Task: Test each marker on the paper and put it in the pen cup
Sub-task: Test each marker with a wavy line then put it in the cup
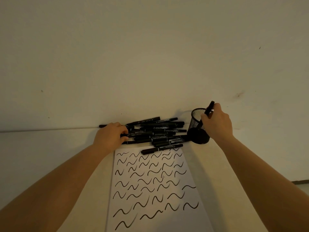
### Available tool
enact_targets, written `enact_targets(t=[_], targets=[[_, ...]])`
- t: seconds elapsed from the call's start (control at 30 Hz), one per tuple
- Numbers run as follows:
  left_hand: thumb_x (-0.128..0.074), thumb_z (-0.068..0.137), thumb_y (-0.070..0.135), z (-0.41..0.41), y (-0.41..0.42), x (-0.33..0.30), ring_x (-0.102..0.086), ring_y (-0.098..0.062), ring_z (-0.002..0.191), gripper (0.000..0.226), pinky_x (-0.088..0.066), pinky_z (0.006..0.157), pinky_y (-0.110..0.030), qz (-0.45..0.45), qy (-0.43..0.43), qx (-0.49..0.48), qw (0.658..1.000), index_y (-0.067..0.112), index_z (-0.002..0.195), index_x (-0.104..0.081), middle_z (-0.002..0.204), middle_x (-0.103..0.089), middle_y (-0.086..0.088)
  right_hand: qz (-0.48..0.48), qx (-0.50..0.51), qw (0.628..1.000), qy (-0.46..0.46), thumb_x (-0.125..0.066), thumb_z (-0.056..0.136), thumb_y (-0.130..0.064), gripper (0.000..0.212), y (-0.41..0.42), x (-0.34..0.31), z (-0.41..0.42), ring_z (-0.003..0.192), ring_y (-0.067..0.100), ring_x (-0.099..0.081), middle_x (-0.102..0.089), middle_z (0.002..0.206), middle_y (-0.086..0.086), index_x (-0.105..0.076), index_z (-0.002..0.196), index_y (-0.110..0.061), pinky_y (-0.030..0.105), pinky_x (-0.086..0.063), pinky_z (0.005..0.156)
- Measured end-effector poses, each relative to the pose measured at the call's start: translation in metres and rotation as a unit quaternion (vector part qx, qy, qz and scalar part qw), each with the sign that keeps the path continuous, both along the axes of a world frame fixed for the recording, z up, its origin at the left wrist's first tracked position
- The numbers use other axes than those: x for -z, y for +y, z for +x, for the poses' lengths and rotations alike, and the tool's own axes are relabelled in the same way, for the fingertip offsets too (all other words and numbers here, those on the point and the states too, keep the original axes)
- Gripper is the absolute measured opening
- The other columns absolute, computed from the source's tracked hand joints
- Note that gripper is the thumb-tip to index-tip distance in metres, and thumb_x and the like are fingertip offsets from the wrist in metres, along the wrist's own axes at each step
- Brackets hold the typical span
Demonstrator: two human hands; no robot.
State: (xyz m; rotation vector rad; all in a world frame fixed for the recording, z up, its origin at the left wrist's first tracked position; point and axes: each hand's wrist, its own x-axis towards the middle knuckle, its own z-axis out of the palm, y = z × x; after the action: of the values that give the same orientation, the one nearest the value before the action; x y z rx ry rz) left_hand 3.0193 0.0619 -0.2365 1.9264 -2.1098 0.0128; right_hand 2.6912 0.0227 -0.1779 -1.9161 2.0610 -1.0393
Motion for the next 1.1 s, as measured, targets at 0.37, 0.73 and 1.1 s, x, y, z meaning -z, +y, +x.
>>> enact_targets(t=[0.37,0.73,1.1], targets=[[-0.05,0.091,0.031,-0.001,0.007,-0.006,-0.055,-0.017,0.088,0.024,-0.04,0.068,-0.03,-0.041,-0.029,-0.011,0.999,0.015,0.108,-0.058,0.104,-0.062,-0.002,-0.085,-0.011,0.996,-0.02,-0.056,0.083,-0.014,0.03,0.012,-0.01,-0.002,0.101,0.024,-0.046,-0.057,0.111,0.009,-0.048,0.113,-0.01,0.032,-0.037,0.074],[-0.047,0.091,0.034,-0.05,0.104,-0.036,-0.06,-0.009,0.082,0.026,-0.051,0.071,-0.028,-0.022,0.179,0.0,0.984,0.022,0.114,-0.053,0.097,-0.063,0.007,0.047,-0.206,0.964,-0.158,-0.054,0.088,-0.031,0.002,0.141,0.006,0.087,0.067,0.003,-0.054,-0.059,0.075,-0.008,-0.053,0.089,-0.032,0.015,-0.044,0.059],[-0.057,0.085,0.036,-0.069,0.208,-0.018,-0.054,0.006,0.08,0.019,-0.044,0.068,-0.01,-0.04,0.214,0.077,0.973,0.029,0.103,-0.061,0.087,-0.057,0.021,0.108,-0.171,0.875,-0.439,-0.049,0.091,-0.035,0.022,0.226,0.042,0.109,0.053,0.0,-0.056,-0.065,0.057,-0.01,-0.065,0.082,-0.022,0.014,-0.043,0.051]])
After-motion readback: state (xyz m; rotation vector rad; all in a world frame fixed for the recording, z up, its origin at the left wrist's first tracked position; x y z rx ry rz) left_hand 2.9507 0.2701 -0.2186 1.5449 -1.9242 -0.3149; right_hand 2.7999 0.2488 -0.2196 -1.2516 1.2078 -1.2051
